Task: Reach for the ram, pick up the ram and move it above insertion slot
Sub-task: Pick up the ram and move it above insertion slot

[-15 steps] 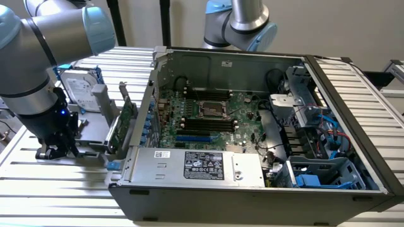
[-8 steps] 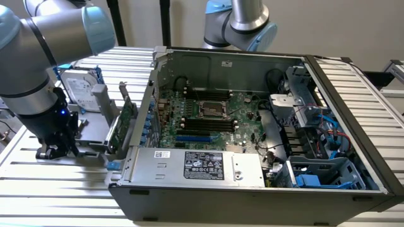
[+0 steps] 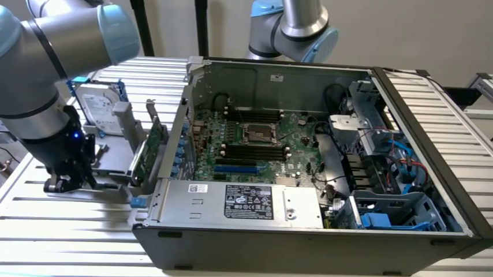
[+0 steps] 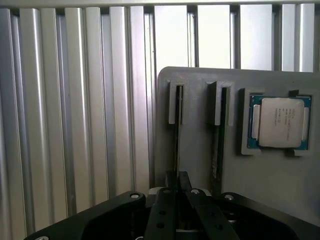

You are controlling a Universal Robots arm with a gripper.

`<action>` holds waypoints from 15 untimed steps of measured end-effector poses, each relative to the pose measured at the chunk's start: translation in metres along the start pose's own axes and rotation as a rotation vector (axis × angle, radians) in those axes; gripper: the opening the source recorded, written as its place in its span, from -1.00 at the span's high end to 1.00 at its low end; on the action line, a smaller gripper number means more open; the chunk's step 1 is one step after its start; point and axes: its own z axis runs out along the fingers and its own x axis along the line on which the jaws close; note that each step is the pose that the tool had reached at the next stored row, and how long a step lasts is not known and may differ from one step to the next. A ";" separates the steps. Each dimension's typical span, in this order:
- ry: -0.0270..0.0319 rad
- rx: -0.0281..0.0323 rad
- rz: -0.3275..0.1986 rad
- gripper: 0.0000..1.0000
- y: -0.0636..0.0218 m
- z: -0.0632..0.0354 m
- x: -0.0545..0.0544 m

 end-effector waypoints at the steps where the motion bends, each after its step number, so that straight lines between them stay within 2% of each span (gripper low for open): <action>1: -0.0008 0.0000 0.000 0.73 0.0000 -0.0007 0.000; 8: -0.0093 -0.0004 0.000 0.73 0.0001 -0.0098 0.000; 15: -0.0216 -0.0019 -0.001 0.73 0.0002 -0.0285 0.000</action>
